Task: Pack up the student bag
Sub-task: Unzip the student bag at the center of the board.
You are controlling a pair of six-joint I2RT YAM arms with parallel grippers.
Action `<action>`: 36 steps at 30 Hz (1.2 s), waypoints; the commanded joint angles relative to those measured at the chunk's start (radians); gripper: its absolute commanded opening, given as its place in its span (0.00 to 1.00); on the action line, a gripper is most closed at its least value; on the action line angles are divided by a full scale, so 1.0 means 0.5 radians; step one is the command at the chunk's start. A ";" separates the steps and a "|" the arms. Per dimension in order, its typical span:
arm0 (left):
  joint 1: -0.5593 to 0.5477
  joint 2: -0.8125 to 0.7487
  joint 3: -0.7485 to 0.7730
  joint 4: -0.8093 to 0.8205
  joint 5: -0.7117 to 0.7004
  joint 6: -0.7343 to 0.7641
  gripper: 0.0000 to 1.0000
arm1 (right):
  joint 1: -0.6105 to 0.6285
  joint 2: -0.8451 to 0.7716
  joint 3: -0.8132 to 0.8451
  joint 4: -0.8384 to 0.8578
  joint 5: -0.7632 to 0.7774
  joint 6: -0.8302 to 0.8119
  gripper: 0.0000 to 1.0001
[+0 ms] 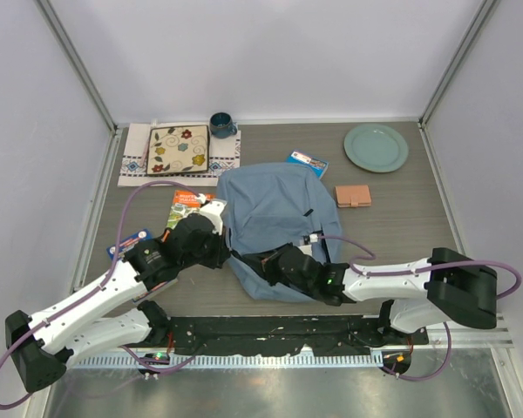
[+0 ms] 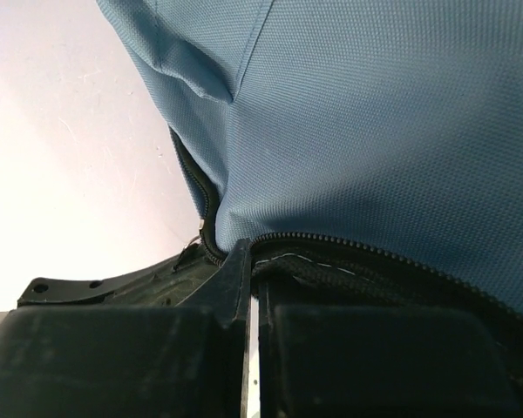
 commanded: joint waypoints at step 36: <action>0.070 -0.041 0.178 -0.143 -0.540 -0.200 0.60 | 0.110 -0.568 0.419 -0.885 0.592 -0.745 0.70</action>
